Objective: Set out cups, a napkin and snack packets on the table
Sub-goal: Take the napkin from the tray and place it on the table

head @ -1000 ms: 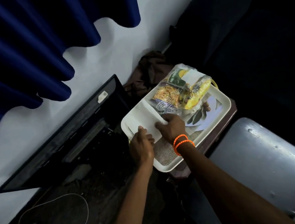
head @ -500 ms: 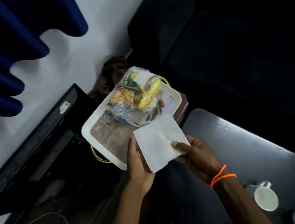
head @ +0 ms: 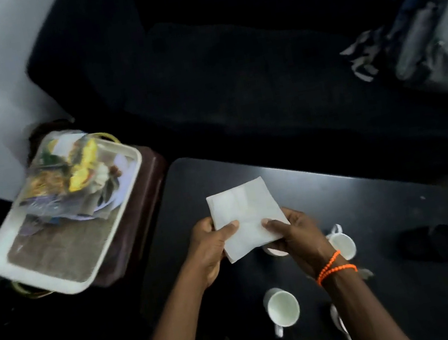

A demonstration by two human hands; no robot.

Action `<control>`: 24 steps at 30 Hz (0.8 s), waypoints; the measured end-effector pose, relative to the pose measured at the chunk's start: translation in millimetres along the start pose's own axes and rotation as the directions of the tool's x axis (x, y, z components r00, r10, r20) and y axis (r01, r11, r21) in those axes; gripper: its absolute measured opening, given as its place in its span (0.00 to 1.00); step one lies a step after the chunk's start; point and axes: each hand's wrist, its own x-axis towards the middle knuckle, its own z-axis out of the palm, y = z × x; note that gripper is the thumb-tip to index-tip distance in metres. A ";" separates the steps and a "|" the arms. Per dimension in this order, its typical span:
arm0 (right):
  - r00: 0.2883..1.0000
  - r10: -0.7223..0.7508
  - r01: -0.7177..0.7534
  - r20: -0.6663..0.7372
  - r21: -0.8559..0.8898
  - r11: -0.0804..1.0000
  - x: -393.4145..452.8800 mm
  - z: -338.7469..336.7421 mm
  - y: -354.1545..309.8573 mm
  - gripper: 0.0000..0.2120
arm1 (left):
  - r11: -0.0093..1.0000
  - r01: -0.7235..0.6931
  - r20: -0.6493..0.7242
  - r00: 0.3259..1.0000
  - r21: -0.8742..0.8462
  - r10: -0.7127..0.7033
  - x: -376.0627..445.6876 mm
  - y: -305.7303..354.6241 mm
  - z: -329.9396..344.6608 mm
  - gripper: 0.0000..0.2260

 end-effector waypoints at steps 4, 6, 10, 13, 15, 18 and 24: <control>0.961 -0.105 0.083 -0.256 -0.096 0.992 -26.0 -69.6 14.8 0.11 | 0.994 0.072 0.090 0.993 0.078 -0.079 -11.6 -25.1 76.9 0.13; 0.922 -0.114 0.056 -0.369 -0.165 0.985 -42.3 -99.8 23.0 0.14 | 0.987 0.100 0.121 0.986 0.129 -0.116 -20.2 -45.0 112.3 0.13; 0.853 -0.178 -0.014 -0.490 -0.363 0.932 -79.6 -146.4 37.3 0.19 | 0.923 -0.030 0.127 0.992 0.383 -0.020 -33.1 -81.2 174.9 0.08; 0.770 -0.270 -0.020 -0.577 -0.445 0.895 -109.0 -183.9 35.8 0.21 | 0.867 -0.083 0.167 0.986 0.491 -0.001 -43.4 -92.6 224.8 0.06; 0.711 -0.316 -0.039 -0.628 -0.484 0.874 -125.3 -208.3 31.8 0.20 | 0.862 -0.077 0.222 0.974 0.501 -0.042 -51.3 -99.8 261.6 0.08; 0.606 -0.357 -0.059 -0.710 -0.488 0.871 -138.1 -246.7 27.1 0.19 | 0.821 -0.151 0.324 0.945 0.550 -0.043 -58.2 -111.2 313.4 0.14; 0.561 -0.280 -0.190 -0.779 -0.451 0.872 -134.9 -312.8 12.5 0.19 | 0.892 -0.011 0.411 0.890 0.453 -0.198 -58.9 -130.5 385.2 0.19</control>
